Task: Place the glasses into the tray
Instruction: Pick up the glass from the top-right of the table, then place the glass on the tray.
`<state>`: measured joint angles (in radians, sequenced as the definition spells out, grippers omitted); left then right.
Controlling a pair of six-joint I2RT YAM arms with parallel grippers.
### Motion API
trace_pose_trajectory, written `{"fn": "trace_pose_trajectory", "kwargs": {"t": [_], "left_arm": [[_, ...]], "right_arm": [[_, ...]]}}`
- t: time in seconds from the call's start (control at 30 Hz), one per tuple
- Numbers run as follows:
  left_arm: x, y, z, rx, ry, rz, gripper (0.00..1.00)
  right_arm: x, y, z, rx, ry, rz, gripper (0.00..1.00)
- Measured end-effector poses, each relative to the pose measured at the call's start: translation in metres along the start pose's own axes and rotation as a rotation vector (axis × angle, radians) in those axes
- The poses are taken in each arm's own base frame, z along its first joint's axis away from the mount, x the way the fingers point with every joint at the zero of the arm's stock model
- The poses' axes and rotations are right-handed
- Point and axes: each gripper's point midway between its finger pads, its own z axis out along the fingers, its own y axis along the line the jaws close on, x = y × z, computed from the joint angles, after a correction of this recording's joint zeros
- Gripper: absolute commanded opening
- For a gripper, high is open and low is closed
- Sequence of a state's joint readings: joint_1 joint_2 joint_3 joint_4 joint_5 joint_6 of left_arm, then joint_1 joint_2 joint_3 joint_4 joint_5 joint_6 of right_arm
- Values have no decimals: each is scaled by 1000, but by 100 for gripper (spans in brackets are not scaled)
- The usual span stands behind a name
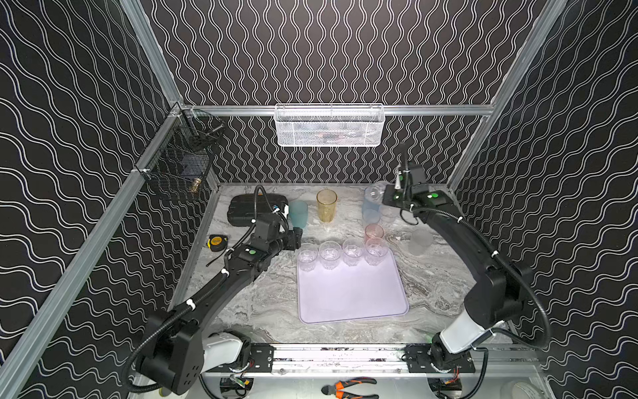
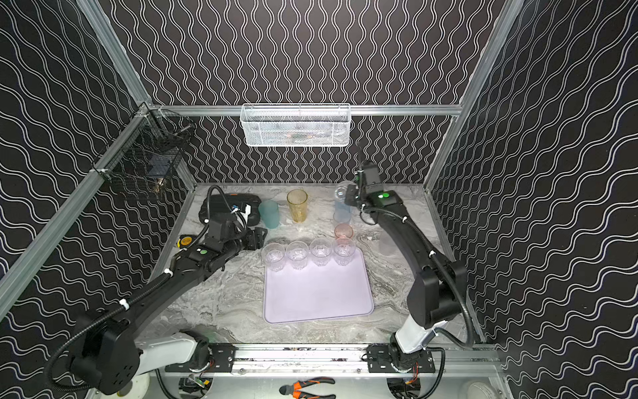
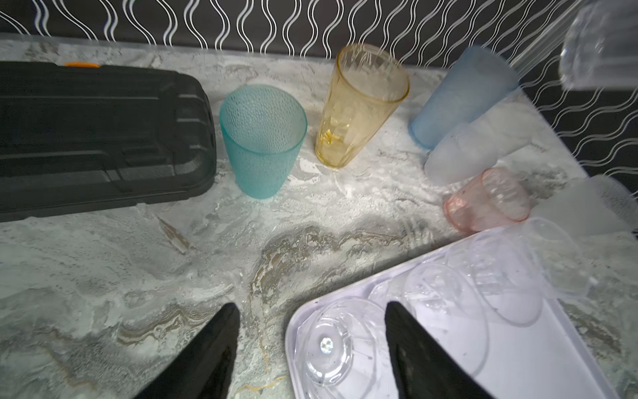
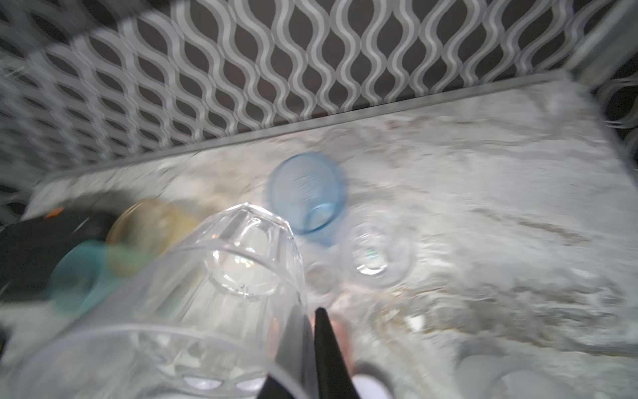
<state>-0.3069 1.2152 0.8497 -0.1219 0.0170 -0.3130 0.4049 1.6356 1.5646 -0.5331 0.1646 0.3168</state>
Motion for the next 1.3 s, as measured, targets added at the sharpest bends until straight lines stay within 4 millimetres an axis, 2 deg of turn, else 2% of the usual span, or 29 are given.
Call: {"fn": "trace_pose_trajectory", "kwargs": {"t": [0.13,0.2,0.33,0.43,0.6,0.73,0.87,0.93,1.3], "left_arm": [[-11,-1,-19,-11,-23,-8,70],[-12,0,-29,-19,-25,-14,70],[-5,8,-44,-59,-7,-28,71],[2,18,-50,-111,17,-26,72],[14,41,-54,-198,50,-42,72],[25,54,-52,-230,77,-65,72],[34,58,-48,-230,98,-90,71],[37,60,-46,-232,107,-95,71],[52,63,-39,-222,128,-104,71]], "right_arm": [[31,66,-27,-116,48,-127,2],[53,96,-39,-183,97,-186,2],[98,136,-59,-272,189,-300,2],[143,160,-70,-337,286,-380,1],[213,174,-84,-359,432,-514,1],[250,177,-81,-337,513,-586,0],[280,176,-70,-299,581,-643,0],[287,175,-63,-280,602,-656,0],[302,177,-27,-209,634,-736,0]]}}
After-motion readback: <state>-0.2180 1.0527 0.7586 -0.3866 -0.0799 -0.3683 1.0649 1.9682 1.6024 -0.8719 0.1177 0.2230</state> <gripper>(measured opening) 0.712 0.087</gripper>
